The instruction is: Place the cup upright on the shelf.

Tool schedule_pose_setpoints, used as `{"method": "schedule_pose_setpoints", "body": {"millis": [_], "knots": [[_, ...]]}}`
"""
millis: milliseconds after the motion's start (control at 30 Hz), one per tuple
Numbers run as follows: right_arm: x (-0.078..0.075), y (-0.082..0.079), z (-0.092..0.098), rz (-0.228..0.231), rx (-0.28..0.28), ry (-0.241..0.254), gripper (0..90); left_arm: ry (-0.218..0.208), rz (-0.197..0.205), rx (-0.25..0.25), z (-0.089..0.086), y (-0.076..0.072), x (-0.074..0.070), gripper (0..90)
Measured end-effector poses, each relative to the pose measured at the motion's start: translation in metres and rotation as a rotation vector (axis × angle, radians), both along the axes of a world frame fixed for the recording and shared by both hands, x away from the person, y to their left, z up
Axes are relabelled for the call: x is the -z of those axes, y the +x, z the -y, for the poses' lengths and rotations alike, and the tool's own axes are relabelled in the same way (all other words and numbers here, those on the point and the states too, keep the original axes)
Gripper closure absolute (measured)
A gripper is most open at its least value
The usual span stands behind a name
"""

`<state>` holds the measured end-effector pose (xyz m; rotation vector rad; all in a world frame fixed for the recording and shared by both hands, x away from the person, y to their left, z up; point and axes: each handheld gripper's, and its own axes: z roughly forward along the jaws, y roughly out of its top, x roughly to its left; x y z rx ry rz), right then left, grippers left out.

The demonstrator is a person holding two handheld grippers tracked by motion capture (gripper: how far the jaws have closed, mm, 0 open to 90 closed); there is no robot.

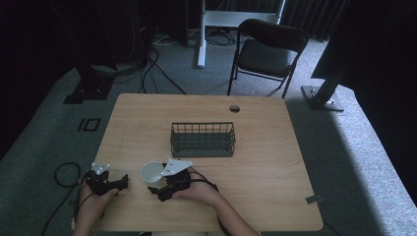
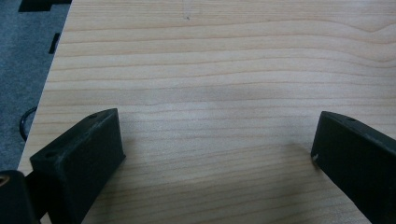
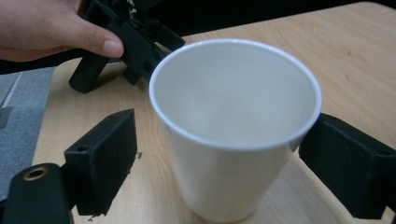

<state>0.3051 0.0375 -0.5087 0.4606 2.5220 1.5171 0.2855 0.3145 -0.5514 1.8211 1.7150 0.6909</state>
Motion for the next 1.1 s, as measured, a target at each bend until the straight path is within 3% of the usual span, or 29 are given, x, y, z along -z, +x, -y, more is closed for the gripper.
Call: {"method": "schedule_pose_setpoints", "body": {"millis": [467, 600, 767, 1100], "knots": [[0.0, 0.002, -0.014, 0.028, 0.016, 0.012, 11.3, 0.0, -0.001, 0.008, -0.001, 0.0, 0.0, 2.5], [0.0, 0.003, -0.017, 0.019, 0.038, 0.025, 18.8, 0.0, -0.001, 0.008, -0.001, 0.0, 0.0, 2.5], [-0.001, 0.005, -0.017, -0.011, 0.052, 0.038, 19.2, 0.0, -0.001, 0.008, -0.001, 0.0, 0.0, 2.5], [-0.007, 0.006, -0.012, -0.017, 0.05, 0.023, 19.3, 0.0, 0.0, 0.008, -0.001, 0.0, 0.0, 2.5]]}}
